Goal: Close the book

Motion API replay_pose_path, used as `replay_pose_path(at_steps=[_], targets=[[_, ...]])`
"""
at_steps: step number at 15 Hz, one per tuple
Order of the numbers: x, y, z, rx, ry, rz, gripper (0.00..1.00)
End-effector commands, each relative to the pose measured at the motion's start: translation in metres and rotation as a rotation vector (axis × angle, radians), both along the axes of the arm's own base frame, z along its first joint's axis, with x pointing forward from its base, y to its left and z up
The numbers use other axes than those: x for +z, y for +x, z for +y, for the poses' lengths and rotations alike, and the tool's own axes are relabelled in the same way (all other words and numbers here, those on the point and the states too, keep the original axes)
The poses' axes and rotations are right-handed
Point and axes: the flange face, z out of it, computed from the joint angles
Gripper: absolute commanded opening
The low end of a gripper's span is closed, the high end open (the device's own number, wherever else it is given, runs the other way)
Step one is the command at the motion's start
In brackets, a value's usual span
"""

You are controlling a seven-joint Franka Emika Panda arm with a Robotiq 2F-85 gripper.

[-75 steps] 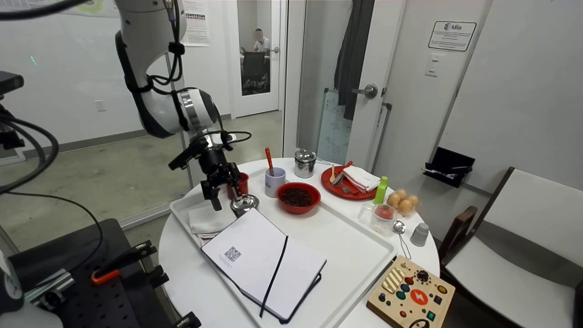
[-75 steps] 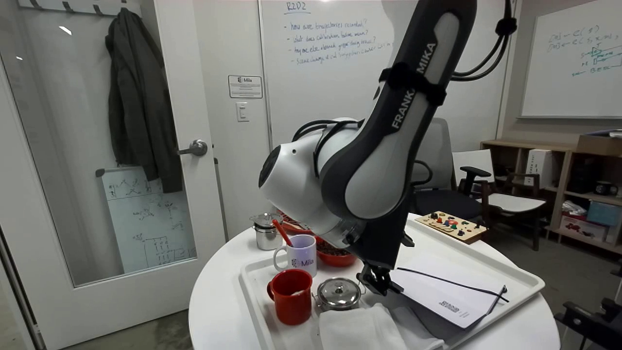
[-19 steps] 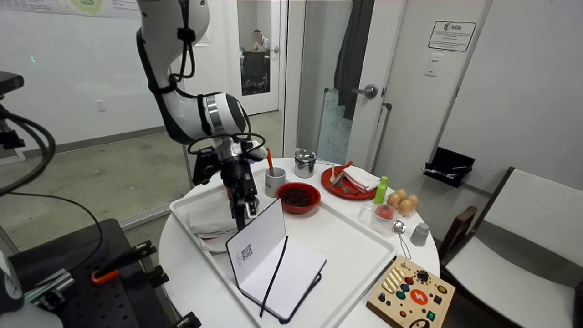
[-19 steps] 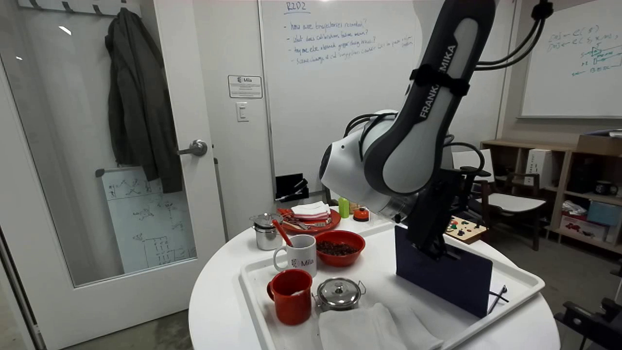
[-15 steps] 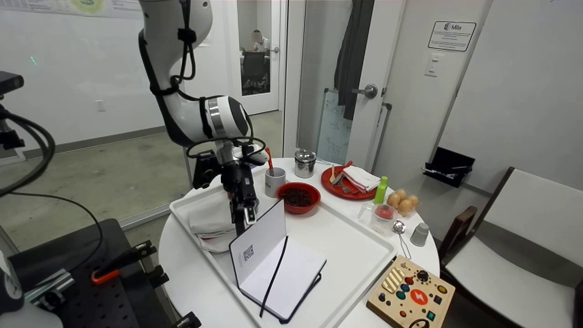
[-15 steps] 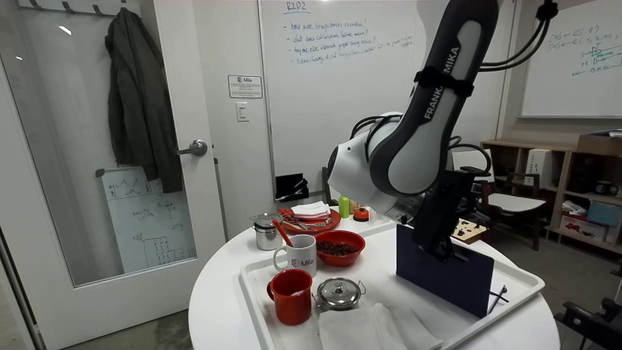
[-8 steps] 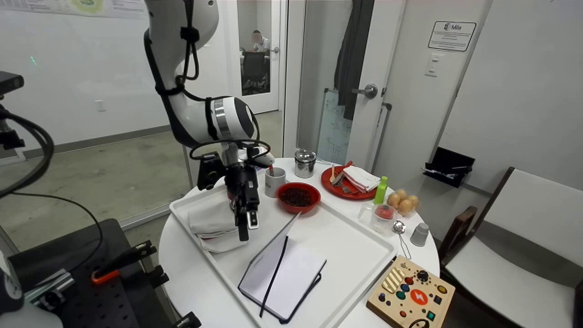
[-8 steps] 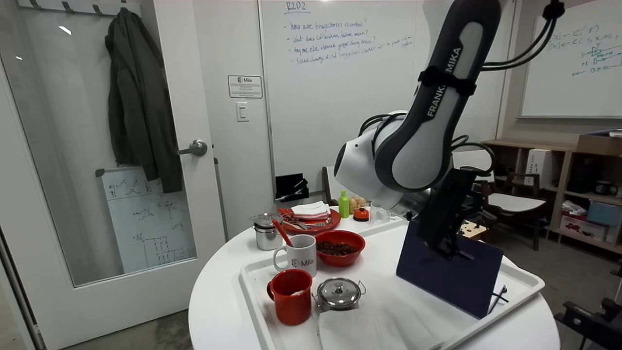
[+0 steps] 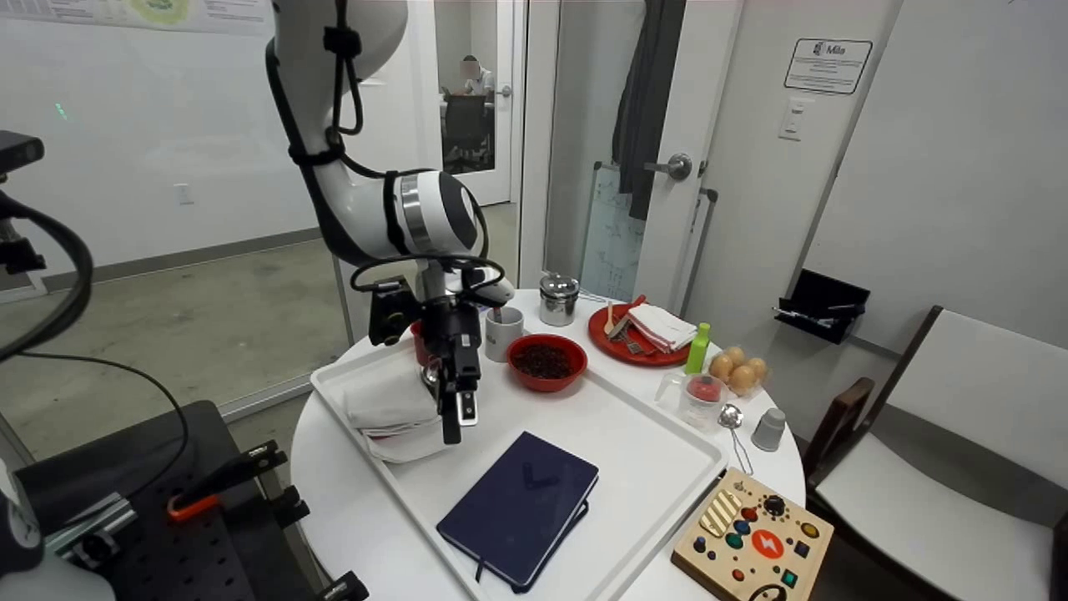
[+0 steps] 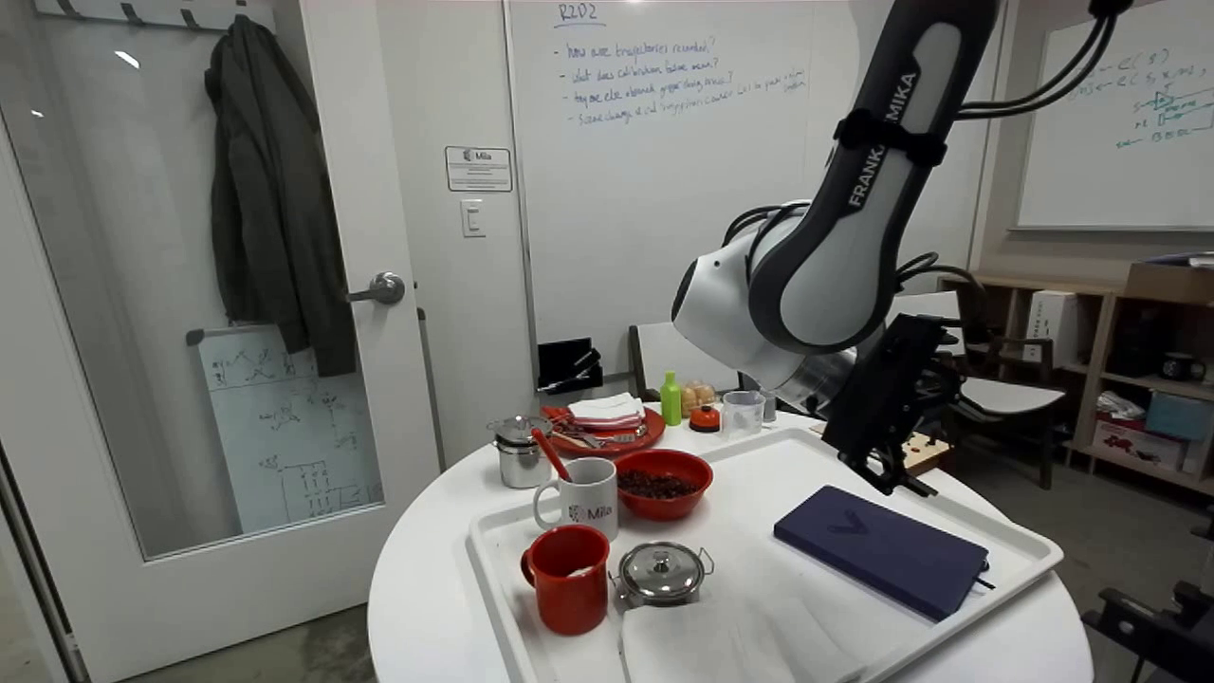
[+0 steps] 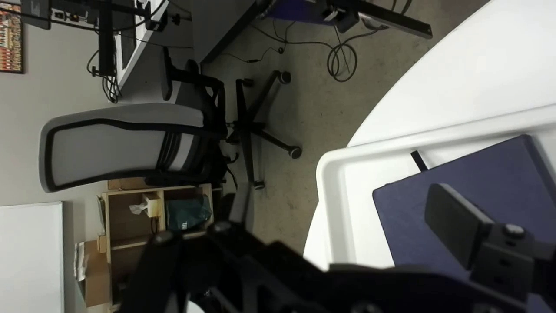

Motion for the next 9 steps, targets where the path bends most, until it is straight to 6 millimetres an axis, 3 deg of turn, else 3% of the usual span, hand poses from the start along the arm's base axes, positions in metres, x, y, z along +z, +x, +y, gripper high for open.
replay_pose_path(at_steps=[1, 4, 5, 9], targets=[[0.018, -0.006, 0.006, 0.025, 0.145, -0.071, 1.00], [0.034, -0.008, 0.024, 0.111, 0.254, -0.143, 1.00], [0.011, 0.002, 0.018, 0.063, 0.179, -0.109, 1.00], [0.014, 0.001, 0.019, 0.068, 0.183, -0.116, 1.00]])
